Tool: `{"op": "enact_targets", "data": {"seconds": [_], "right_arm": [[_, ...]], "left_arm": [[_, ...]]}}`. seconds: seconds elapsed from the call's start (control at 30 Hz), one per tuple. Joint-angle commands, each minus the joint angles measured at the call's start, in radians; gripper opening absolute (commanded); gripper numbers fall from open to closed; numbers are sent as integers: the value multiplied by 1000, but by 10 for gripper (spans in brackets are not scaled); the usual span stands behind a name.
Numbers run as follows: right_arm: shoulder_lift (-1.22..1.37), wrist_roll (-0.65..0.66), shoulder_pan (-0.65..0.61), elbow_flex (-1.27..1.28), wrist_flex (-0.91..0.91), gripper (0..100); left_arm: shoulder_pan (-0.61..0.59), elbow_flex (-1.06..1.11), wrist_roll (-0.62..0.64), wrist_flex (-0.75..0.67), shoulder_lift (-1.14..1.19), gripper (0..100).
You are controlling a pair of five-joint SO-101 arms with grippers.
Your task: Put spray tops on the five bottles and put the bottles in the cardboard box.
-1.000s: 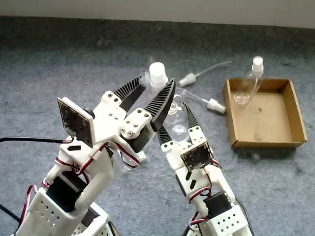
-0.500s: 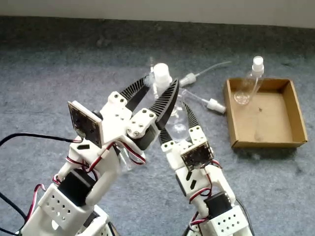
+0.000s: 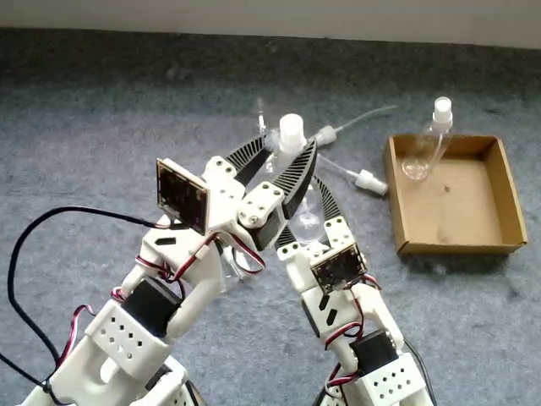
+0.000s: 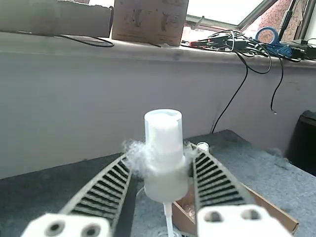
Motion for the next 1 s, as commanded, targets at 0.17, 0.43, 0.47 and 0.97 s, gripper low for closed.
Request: {"op": "enact_targets", "data": {"seconds": [0.17,0.43,0.47,0.97], "right_arm": [[-13,2,-7,136,-13,166],[-13,2,-15,136,-15,166],[-13,2,-12,134,-15,166],[-13,0,-8,-197,257,166]], "left_arm": [[-7,-13,3,-21,8,5],[-56,-13,5,-21,8,5],[-56,-12,5,-21,8,5],[-54,-12,6,-21,10,5]]}}
